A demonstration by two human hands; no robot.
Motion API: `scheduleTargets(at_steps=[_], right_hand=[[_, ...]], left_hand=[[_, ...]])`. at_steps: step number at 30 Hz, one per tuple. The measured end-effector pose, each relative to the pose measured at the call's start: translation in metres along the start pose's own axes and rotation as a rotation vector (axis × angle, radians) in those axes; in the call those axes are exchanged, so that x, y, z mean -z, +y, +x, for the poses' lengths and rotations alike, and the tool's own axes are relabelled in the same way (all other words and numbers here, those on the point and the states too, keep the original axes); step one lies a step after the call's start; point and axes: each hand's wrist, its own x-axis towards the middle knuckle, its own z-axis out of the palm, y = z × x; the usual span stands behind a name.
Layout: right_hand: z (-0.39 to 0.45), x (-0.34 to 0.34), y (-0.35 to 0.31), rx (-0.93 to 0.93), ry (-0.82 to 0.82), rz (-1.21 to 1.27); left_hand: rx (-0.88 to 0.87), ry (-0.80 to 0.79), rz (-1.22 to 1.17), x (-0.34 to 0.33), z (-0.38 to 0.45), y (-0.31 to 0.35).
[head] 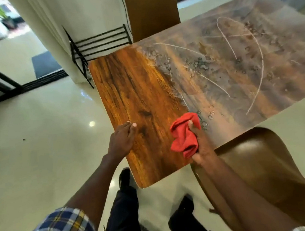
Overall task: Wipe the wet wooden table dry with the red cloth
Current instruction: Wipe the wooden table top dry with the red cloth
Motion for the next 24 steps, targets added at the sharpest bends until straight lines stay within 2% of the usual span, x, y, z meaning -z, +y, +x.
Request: scheduleTargets(at_steps=[2,6,10,16,19,24], right_hand=[[0.018,-0.014,-0.019,0.017,0.002,-0.072],[0.064,-0.055,-0.041,0.221,0.085,-0.211],[0.122,-0.102,-0.066,0.314,0.103,-0.271],[0.208,-0.182,-0.089,0.569,0.03,-0.747],[0.264,-0.225,-0.086,0.699,-0.009,-1.006],[0.349,-0.288,-0.073,0.928,-0.16,-1.363]], left_hand=[[0.009,0.021,-0.019,-0.002,0.005,0.0],[0.002,0.038,-0.023,0.003,0.026,0.002],[-0.021,0.026,0.015,0.021,0.075,0.014],[-0.127,0.122,0.141,0.044,0.203,0.027],[-0.095,0.198,0.182,0.049,0.258,0.022],[-0.039,0.175,0.222,0.063,0.34,0.012]])
